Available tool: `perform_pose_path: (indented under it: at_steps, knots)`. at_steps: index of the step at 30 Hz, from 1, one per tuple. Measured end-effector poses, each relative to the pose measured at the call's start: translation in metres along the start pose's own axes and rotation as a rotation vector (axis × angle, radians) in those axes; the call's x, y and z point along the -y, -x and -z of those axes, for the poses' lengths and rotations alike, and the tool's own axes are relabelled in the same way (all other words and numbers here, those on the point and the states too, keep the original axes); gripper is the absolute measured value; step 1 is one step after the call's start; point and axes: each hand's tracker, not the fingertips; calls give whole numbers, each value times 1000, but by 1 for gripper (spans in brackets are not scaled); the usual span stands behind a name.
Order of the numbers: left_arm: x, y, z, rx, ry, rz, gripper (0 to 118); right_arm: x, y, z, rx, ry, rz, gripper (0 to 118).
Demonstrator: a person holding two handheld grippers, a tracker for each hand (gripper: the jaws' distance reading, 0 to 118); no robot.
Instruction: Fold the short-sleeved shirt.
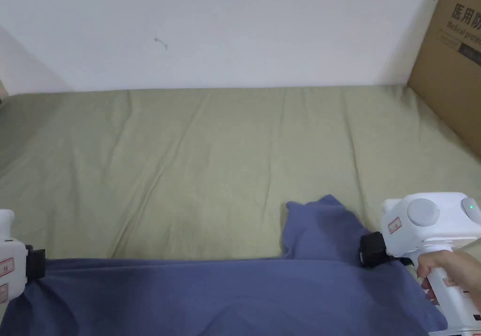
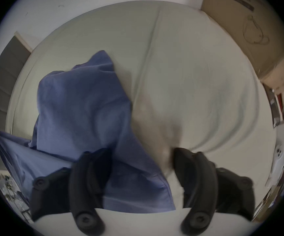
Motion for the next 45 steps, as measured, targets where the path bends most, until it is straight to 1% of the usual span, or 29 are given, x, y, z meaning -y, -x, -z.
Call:
perform_pose_path:
  at_steps: [1, 2, 3, 4, 5, 7, 8, 10, 13, 15, 17, 20, 23, 25, 27, 29, 30, 31, 34, 36, 38, 41, 42, 43, 44, 45]
  knots:
    - [1, 0, -1, -4, 0, 8, 2, 0, 2, -6, 8, -11, -13, 26]
    - [0, -1, -2, -3, 1, 11, 2, -1, 3, -10, 22, -28, 4, 2]
    - [-2, 0, -5, 11, 4, 1, 2, 0, -3, -13, 5, -39, 62, 3]
    - [-4, 0, -8, 19, 4, -10, 2, 0, -5, -15, -64, -25, 109, 3]
    - [-5, 0, -12, 13, 2, -6, 2, 2, -4, -17, -76, -29, 114, 3]
    - [-12, -1, -24, 0, -9, 9, 2, 5, -3, -30, -33, -46, 80, 3]
    - [-16, -1, -31, 6, -17, 10, 2, 5, -4, -41, -43, -57, 88, 3]
    - [-26, -3, -50, 0, -52, 33, 2, 4, -8, -72, -101, -109, 104, 3]
    - [-44, -6, -82, 2, -101, 32, 2, 0, -18, -124, -121, -190, 125, 3]
    - [-58, -8, -106, 0, -146, 35, 2, -1, -28, -164, -147, -253, 156, 3]
    - [-73, -11, -131, -13, -194, 49, 2, -1, -34, -206, -175, -313, 155, 3]
    - [-100, -13, -170, -13, -270, 39, 2, -5, -44, -264, -159, -410, 157, 3]
    - [-129, -15, -208, 4, -349, 23, 2, -16, -55, -318, -183, -485, 182, 3]
    - [-151, -22, -225, -12, -374, 43, 2, -27, -57, -349, -168, -516, 171, 3]
    - [-177, -29, -240, -28, -407, 55, 2, -44, -59, -376, -158, -558, 203, 3]
    - [-206, -35, -251, -33, -434, 64, 2, -63, -61, -403, -187, -600, 277, 3]
    - [-220, -37, -257, -54, -461, 57, 2, -73, -62, -415, -206, -615, 293, 3]
    - [-235, -38, -261, -61, -475, 52, 2, -84, -60, -425, -212, -627, 307, 3]
    - [-285, -40, -270, -68, -498, 40, 2, -120, -55, -458, -179, -654, 301, 3]
    - [-318, -43, -273, -103, -523, 44, 2, -145, -50, -478, -175, -682, 308, 3]
    - [-346, -48, -274, -129, -536, 48, 2, -168, -47, -496, -173, -707, 330, 3]
    - [-378, -50, -278, -146, -563, 18, 2, -194, -38, -519, -156, -731, 329, 3]
    - [-385, -50, -279, -153, -561, 25, 2, -203, -36, -528, -139, -726, 326, 3]
    - [-391, -50, -281, -163, -574, 25, 2, -195, -20, -539, -132, -750, 324, 3]
    - [-396, -51, -282, -175, -576, 36, 2, -199, -16, -546, -129, -775, 321, 3]
    - [-400, -52, -285, -211, -580, 62, 2, -201, -11, -555, -121, -776, 320, 3]
